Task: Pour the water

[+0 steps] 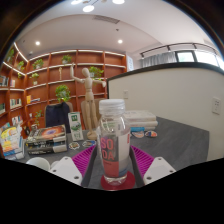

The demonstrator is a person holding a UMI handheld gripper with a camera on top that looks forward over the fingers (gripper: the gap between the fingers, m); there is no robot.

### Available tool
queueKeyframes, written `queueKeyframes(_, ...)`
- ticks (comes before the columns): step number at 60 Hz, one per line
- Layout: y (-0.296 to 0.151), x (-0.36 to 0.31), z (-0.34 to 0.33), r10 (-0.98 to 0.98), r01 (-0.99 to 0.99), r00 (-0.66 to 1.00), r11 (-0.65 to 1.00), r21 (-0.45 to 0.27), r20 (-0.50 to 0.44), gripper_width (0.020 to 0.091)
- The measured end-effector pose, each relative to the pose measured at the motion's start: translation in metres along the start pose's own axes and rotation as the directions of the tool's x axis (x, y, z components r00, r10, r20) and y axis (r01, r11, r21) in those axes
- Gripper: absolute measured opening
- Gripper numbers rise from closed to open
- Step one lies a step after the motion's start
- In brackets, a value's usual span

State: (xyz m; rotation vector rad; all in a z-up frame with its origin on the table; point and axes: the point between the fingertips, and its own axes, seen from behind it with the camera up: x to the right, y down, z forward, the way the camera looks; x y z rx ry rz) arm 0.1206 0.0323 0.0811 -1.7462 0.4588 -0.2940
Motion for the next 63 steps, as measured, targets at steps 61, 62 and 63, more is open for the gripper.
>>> queueKeyframes(61,-0.037,-0.114,-0.292,-0.124,0.061,0.873,0.987,0.147,0.471,0.082)
queueKeyframes(62,-0.037,-0.115,-0.293,-0.127,0.064,0.873,0.987,0.149,0.47,0.082)
queueKeyframes(63,-0.037,-0.115,-0.294,-0.13,0.066,0.873,0.986,0.15,0.47,0.0819)
